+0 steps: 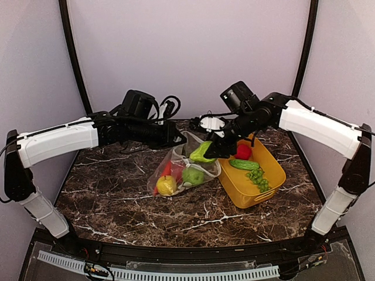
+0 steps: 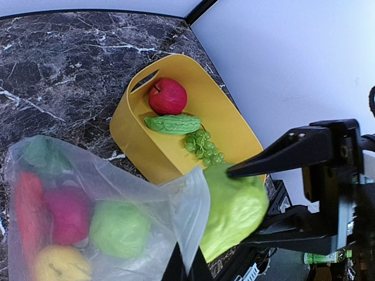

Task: Place the food in the zip-top bag and seal the zipper
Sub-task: Place the fake fruit in the zipper food storage bag.

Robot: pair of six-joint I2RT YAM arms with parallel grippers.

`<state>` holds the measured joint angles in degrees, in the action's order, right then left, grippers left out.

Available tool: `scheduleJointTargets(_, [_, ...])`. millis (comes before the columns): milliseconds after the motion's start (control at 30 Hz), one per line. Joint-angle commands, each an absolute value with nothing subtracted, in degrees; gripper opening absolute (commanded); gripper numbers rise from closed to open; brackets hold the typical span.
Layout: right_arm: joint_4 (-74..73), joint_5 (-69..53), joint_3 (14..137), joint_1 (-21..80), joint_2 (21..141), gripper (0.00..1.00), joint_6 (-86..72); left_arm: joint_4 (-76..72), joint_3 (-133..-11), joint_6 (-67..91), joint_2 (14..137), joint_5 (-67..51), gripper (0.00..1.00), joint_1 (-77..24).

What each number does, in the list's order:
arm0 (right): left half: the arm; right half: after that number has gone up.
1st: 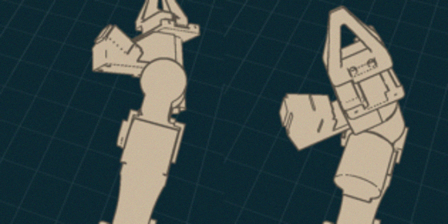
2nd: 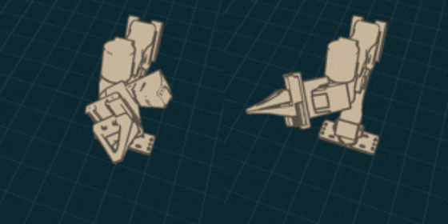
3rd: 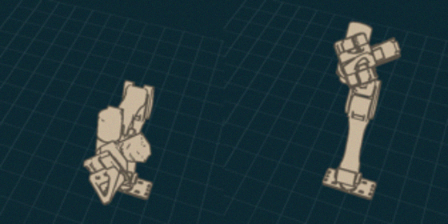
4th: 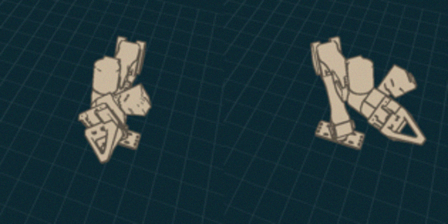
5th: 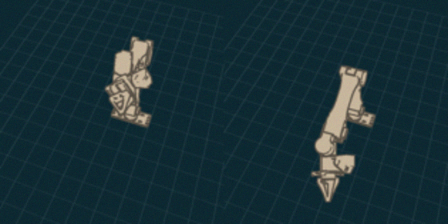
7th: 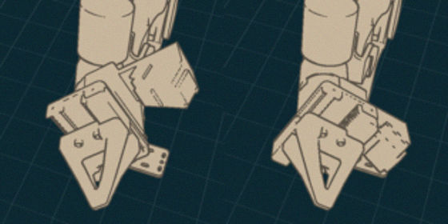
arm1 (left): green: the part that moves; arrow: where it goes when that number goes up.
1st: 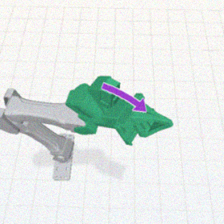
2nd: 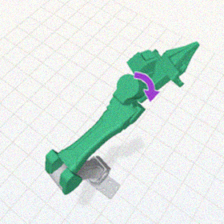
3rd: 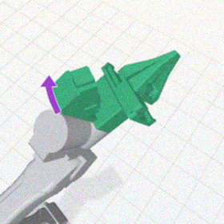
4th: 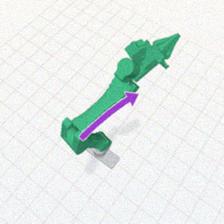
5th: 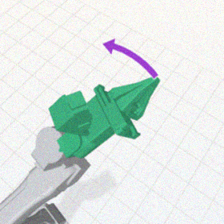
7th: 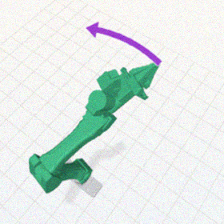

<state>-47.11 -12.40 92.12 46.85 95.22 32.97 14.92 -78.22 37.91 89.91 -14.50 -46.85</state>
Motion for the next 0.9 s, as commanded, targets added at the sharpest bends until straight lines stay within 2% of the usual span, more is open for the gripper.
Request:
scheduleJointTargets(0, [-50.9, -12.4, 94.1, 46.8, 89.8, 0.4, 33.9, 16.2, -77.7, 36.3, 86.6, -13.6, 0.01, -47.1])
scheduleJointTargets(167, [-52.9, -6.7, 92.1, 46.9, 90.6, 0.4, 35.8, 16.5, -78.2, 35.9, 86.6, -13.0, 0.01, -47.1])
scheduleJointTargets(467, [-56.5, -4.4, 97.4, 50.8, 96.0, 0.4, 35.0, 16.7, -78.4, 36.3, 86.7, -13.0, 0.01, -47.1])
scheduleJointTargets(733, [-54.1, -1.4, 99.5, 54.6, 99.1, 0.41, 35.9, 13.6, -77.3, 38.3, 85.9, -13.6, 0.01, -47.1])
scheduleJointTargets(867, [-46.4, -1.1, 98.9, 54.6, 100.4, 0.41, 35.7, 12.6, -77.0, 39.1, 85.4, -14.2, 0.01, -47.1])
